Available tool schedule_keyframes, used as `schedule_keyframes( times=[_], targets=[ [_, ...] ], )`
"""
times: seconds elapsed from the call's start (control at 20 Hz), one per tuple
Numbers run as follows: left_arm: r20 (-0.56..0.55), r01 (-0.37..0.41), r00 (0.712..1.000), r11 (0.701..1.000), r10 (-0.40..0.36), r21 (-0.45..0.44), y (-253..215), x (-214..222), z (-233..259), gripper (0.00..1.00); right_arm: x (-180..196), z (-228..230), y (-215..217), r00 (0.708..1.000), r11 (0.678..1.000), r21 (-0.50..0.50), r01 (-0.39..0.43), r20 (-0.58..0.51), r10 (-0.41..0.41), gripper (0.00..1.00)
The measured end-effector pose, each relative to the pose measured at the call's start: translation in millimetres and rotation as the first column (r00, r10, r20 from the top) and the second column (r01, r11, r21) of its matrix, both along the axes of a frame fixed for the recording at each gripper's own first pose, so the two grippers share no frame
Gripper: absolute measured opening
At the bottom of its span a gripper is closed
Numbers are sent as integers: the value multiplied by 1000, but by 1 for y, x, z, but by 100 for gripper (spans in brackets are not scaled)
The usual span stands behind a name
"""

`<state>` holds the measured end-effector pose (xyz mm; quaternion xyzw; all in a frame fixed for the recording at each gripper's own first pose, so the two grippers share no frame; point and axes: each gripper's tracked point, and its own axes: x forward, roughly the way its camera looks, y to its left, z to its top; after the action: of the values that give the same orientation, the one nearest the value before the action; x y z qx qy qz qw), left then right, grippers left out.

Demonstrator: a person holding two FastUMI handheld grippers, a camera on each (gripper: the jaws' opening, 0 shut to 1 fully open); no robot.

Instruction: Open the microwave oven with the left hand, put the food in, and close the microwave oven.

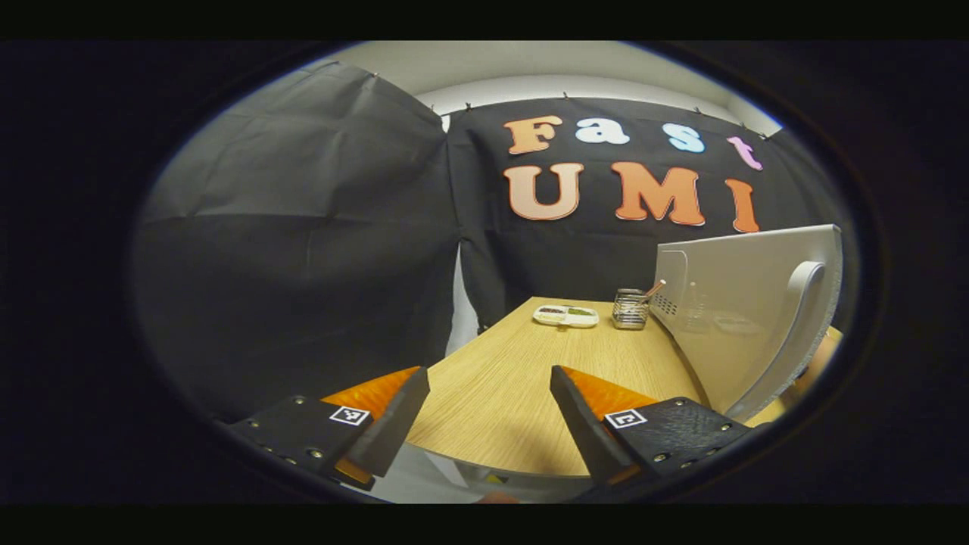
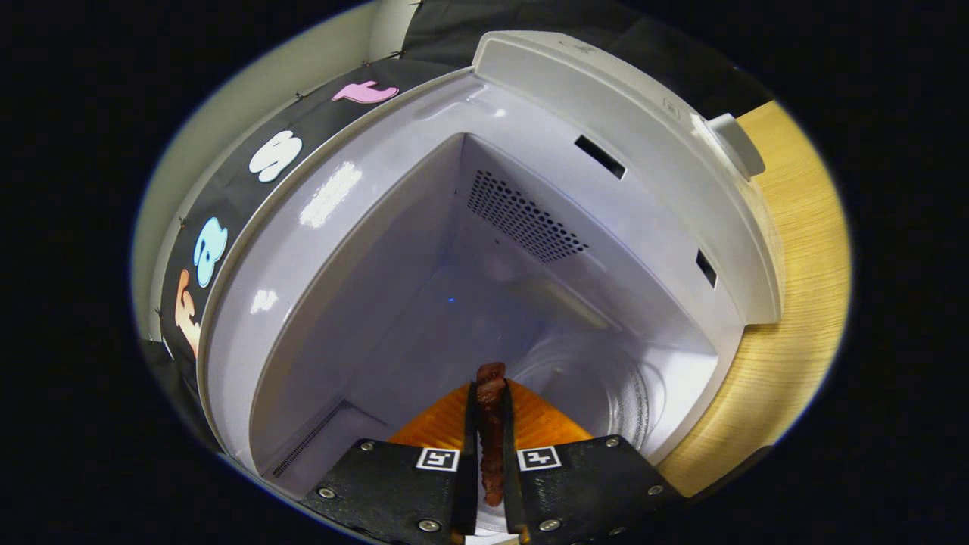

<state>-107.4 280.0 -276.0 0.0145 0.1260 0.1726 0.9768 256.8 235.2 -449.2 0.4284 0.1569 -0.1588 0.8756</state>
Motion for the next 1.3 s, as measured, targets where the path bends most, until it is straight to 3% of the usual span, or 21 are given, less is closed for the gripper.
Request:
schedule_keyframes(
  times=[0.3,0.35,0.45,0.6,0.75,0.8,0.85,1.0,1.3],
  targets=[
    [-9,-1,1000,1000,1,4,1,-2,3,98,23,-13,13,1000,999,-28,18,-4,-18,16],
    [-11,0,1000,1000,0,9,1,-2,3,96,24,-17,14,1000,999,-37,21,-14,-22,12],
    [-11,3,1000,1000,-3,18,1,-1,5,98,23,-25,17,999,998,-69,9,-53,-13,16],
    [-1,8,1000,1000,-8,20,0,0,7,98,18,-28,17,995,989,-145,-31,-100,16,28],
    [12,25,1000,1000,-26,17,-2,1,9,96,8,-38,22,976,962,-239,-132,-202,83,40],
    [16,34,999,999,-35,17,-4,1,11,96,7,-35,22,968,950,-262,-171,-224,113,59],
    [18,43,999,999,-44,18,-8,1,14,98,2,-36,22,957,934,-290,-211,-255,137,52],
    [28,66,997,998,-66,21,-26,10,23,96,-15,-27,17,930,893,-346,-289,-322,176,74],
    [43,116,992,993,-116,16,-52,7,29,98,-38,-16,0,866,827,-376,-419,-441,238,94]
  ],
)
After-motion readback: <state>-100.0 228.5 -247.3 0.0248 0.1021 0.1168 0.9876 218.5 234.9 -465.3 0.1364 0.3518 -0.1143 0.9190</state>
